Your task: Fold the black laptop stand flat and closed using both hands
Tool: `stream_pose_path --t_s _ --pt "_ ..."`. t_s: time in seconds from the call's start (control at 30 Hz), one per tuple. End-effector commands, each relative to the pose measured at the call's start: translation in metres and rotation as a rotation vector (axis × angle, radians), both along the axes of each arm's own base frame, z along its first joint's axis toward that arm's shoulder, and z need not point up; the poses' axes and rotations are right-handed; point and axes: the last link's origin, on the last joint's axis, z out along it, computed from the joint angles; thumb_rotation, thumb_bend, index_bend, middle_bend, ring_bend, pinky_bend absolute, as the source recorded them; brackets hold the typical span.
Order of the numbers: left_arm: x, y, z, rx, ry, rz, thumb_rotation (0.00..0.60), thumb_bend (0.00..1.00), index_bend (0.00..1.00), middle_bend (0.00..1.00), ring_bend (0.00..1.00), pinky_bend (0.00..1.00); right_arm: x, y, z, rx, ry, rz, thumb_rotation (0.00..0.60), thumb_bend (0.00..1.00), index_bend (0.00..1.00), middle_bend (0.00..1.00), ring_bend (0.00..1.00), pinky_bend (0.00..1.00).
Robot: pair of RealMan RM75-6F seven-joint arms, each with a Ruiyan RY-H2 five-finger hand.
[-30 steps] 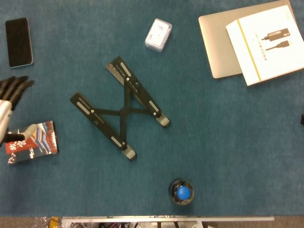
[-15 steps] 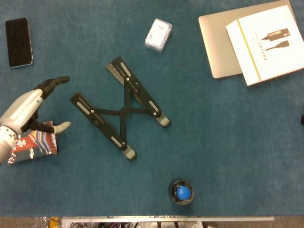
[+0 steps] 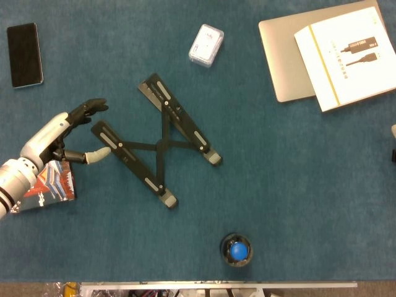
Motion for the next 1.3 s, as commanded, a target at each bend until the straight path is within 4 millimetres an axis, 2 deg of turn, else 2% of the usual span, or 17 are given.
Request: stream_pose_path --t_s 0.03,0.4,0.67,0.87,1.3 --pt "-0.003 0.001 -0.006 -0.038 -0.056 0.069 0.517 0.25 0.04 0.09 0.03 0.06 -0.001 0.001 -0.001 0.002 -0.003 -0.002 0.600 0.21 0.13 0.20 0.09 0.09" --pt "-0.005 -0.005 -0.015 -0.114 -0.171 0.177 0.516 0.25 0.05 0.10 0.04 0.06 -0.004 0.003 -0.001 0.007 -0.006 -0.009 0.600 0.21 0.13 0.20 0.09 0.09" --pt "0.000 -0.012 -0.005 -0.127 -0.237 0.175 0.514 0.25 0.05 0.11 0.05 0.06 -0.005 0.003 -0.003 0.013 -0.007 -0.016 0.600 0.21 0.13 0.20 0.09 0.09" --pt "0.005 -0.028 0.005 -0.139 -0.276 0.158 0.513 0.25 0.04 0.11 0.05 0.06 -0.004 0.002 -0.006 0.021 -0.009 -0.014 0.600 0.21 0.13 0.20 0.09 0.09" --pt "0.021 -0.066 0.013 -0.220 -0.350 0.089 0.514 0.25 0.05 0.11 0.05 0.06 -0.001 0.006 -0.006 0.022 -0.012 -0.003 0.600 0.21 0.13 0.20 0.09 0.09"
